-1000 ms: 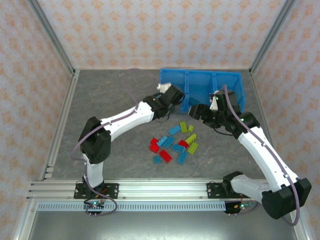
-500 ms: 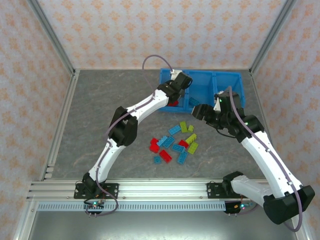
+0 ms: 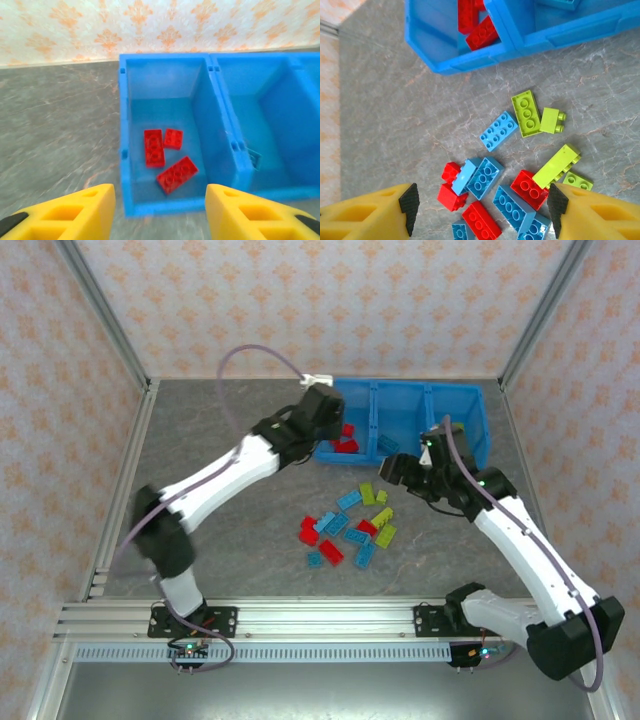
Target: Sort the legos into containers by color
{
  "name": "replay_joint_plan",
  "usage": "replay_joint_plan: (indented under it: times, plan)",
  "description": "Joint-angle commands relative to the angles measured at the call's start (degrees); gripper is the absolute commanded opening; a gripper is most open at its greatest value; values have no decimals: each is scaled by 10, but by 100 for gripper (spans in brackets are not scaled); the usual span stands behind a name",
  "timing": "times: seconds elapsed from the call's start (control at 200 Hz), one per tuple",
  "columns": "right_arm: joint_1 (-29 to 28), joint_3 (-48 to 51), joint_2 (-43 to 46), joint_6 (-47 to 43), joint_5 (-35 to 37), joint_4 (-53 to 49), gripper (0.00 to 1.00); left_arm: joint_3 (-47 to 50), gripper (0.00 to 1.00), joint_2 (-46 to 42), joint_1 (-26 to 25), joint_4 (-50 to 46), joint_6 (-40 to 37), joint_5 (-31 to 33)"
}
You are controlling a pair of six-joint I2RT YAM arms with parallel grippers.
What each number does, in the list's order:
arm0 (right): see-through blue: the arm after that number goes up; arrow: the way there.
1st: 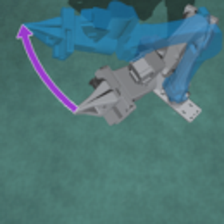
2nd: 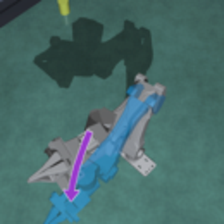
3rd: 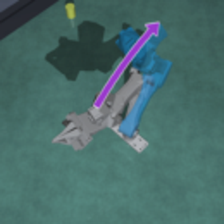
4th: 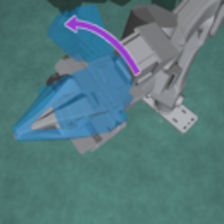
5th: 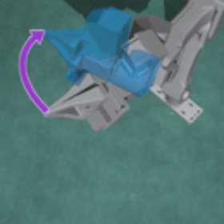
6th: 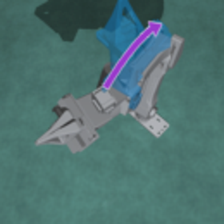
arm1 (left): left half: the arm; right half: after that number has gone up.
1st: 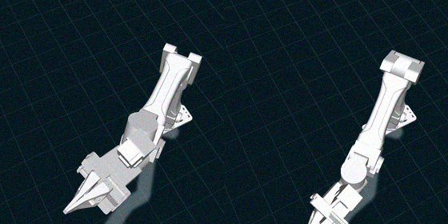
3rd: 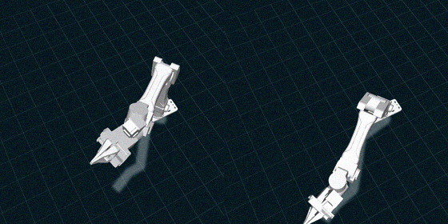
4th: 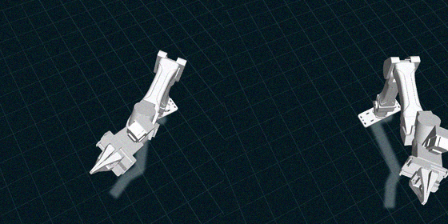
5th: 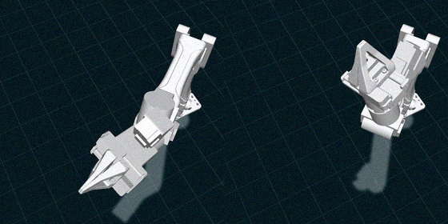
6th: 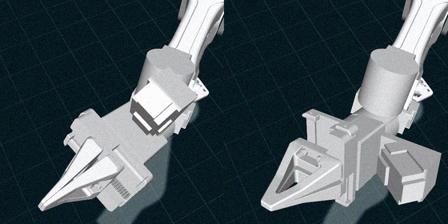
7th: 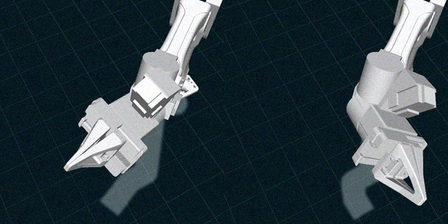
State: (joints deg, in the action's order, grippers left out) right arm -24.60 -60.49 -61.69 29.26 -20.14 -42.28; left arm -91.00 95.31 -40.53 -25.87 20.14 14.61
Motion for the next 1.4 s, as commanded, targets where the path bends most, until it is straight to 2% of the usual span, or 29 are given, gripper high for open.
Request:
replay_joint_plan:
  times: [0.0, 0.11, 0.215, 0.295, 0.385, 0.445, 0.541, 0.731, 0.836, 1.031, 1.136, 1.256, 1.396]
  plan:
    - [-58, -12, -53, 33, 60, -26, 71, 93, 51, -151, -24, 24, -70, -17]
    - [-106, -30, -136, 132, 86, -31, 72, 176, 53, -286, -30, -2, -194, -60]
    - [-113, -28, -211, 209, 17, 26, 72, 249, 72, -387, -30, -34, -342, -112]
    - [-120, -34, -258, 248, 34, 45, 72, 320, 84, -451, -31, -31, -444, -141]
    - [-121, -45, -302, 273, 57, 48, 71, 418, 92, -506, -30, 43, -501, -109]
    - [-121, -52, -323, 280, 79, 52, 71, 479, 96, -532, -29, 97, -521, -91]
    - [-121, -77, -360, 285, 83, 55, 70, 538, 99, -544, -26, 128, -555, -112]
    - [-124, -103, -414, 318, 83, 68, 70, 563, 100, -577, -18, 115, -570, -195]
    - [-124, -104, -436, 340, 94, 71, 68, 578, 100, -603, -14, 116, -575, -212]
    - [-124, -102, -462, 353, 97, 74, 54, 568, 100, -593, -14, 94, -578, -223]
    - [-125, -105, -465, 346, 97, 73, 41, 569, 100, -585, -14, 92, -583, -222]
    - [-125, -103, -433, 337, 105, 77, 28, 571, 100, -584, -14, 90, -592, -211]
    - [-125, -120, -353, 288, 136, 77, 25, 575, 100, -586, -13, 91, -596, -202]
